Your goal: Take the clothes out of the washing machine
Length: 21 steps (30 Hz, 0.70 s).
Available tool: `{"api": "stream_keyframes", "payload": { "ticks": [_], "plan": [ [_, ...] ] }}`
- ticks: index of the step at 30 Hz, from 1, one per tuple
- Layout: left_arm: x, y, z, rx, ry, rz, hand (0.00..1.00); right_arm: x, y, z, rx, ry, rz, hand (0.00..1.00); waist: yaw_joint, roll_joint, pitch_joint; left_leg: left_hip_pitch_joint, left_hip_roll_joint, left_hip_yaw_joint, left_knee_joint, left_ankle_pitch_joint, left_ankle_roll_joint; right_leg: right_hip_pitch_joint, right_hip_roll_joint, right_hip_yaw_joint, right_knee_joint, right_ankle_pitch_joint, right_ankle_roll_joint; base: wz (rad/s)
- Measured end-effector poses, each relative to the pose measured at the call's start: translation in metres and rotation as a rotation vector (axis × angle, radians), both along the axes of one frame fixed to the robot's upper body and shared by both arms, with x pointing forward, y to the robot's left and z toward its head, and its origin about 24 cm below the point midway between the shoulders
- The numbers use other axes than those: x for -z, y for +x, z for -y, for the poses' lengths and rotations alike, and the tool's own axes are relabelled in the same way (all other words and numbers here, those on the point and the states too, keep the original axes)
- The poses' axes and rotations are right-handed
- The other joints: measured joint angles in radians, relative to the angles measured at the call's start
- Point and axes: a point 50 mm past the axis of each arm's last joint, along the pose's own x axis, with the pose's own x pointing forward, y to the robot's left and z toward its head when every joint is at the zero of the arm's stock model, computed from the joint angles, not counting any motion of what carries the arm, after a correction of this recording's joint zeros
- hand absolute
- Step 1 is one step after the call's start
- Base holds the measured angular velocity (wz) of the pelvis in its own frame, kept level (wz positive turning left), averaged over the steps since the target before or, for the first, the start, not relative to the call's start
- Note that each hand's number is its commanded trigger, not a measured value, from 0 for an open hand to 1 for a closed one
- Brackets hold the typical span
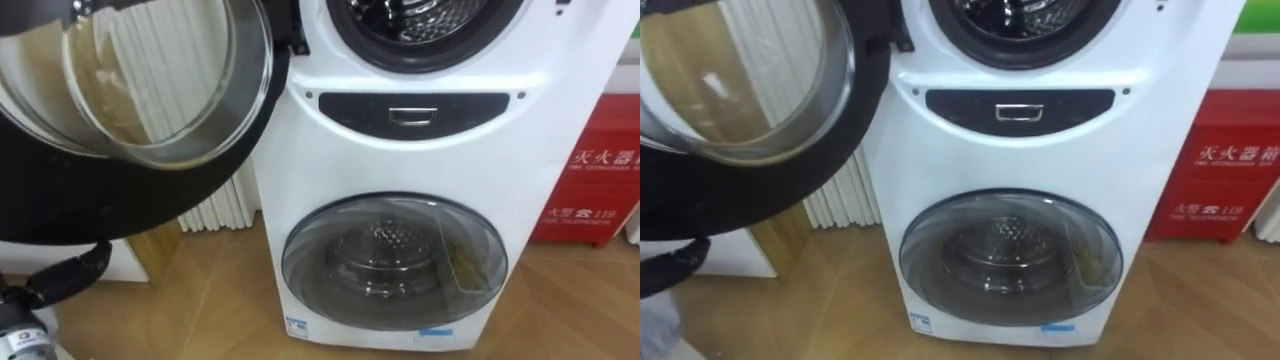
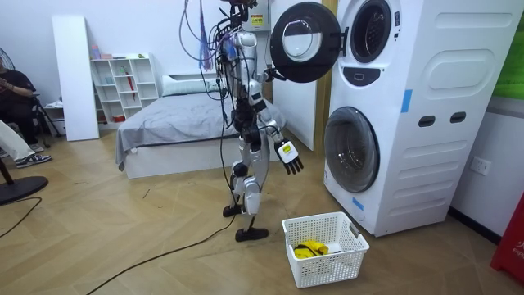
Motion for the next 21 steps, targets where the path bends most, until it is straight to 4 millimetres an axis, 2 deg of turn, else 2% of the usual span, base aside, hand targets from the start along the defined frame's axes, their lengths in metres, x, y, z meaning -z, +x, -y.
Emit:
{"api": "stream_keyframes", "payload": {
  "ticks": [7,11,13,19,21],
  "plan": [
    [-0.02,0.002,0.005,0.003,0.178,-0.045,0.0,0.004,-0.005,-0.013,-0.004,0.052,-0.017,0.0,-0.007,-0.011,0.0052,-0.011,-0.001,-0.019,-0.001,0.0,0.0,0.003,0.0,-0.008,-0.02,0.0,0.0,0.08],
    [-0.023,0.003,0.01,0.016,0.213,-0.045,0.0,0.006,-0.005,-0.017,-0.012,0.065,-0.023,0.0,-0.007,-0.012,0.0059,-0.021,-0.001,-0.028,-0.001,0.0,0.0,0.0,0.0,-0.013,-0.02,0.0,0.0,0.11],
    [-0.026,0.006,0.018,0.052,0.221,-0.03,0.0,0.007,-0.002,-0.018,-0.018,0.079,-0.031,0.0,-0.024,-0.018,0.0116,-0.03,-0.003,-0.065,-0.001,0.0,0.0,0.003,-0.002,-0.018,-0.02,0.0,0.0,0.49],
    [-0.034,0.009,0.039,0.111,0.247,-0.008,0.0,0.007,0.007,-0.023,-0.08,0.096,-0.04,0.0,-0.029,-0.027,0.0164,-0.063,-0.006,-0.108,0.011,0.0,0.0,0.002,-0.005,-0.018,-0.018,0.002,-0.003,0.34],
    [-0.034,0.008,0.046,0.132,0.237,-0.003,0.0,0.007,0.01,-0.025,-0.101,0.103,-0.046,0.0,-0.028,-0.027,0.017,-0.062,-0.009,-0.111,0.011,0.001,0.002,0.005,-0.008,-0.01,-0.016,0.002,-0.003,0.25]
  ]
}}
